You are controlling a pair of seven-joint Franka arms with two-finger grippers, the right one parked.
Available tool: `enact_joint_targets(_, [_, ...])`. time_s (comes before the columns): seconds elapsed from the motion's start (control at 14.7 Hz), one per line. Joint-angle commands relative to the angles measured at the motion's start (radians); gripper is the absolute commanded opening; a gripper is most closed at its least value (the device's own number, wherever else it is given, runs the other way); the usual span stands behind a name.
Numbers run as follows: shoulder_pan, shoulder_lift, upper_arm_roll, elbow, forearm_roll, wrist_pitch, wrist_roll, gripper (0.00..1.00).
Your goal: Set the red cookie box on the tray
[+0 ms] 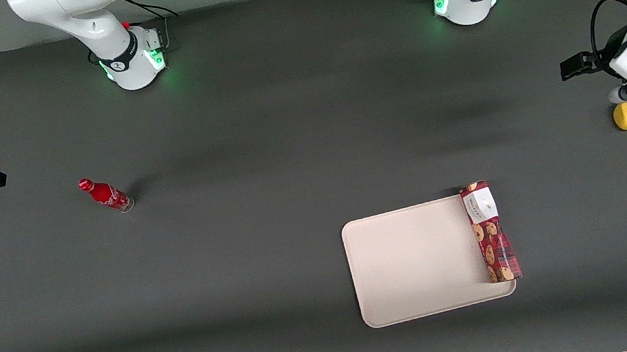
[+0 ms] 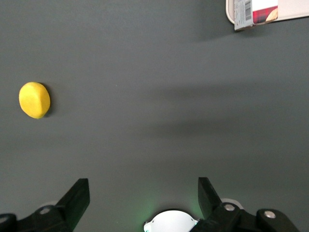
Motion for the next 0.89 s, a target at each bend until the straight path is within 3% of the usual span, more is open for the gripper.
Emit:
enact_joint_targets(0.0, [-0.012, -0.034, -0.004, 0.015, -0.006, 0.000, 0.022, 1.00])
enact_joint_targets(0.34, [-0.018, 0.062, -0.052, 0.268, -0.002, -0.169, 0.051, 1.00])
enact_joint_targets(0.82, [-0.018, 0.066, -0.052, 0.371, -0.003, -0.292, 0.053, 1.00])
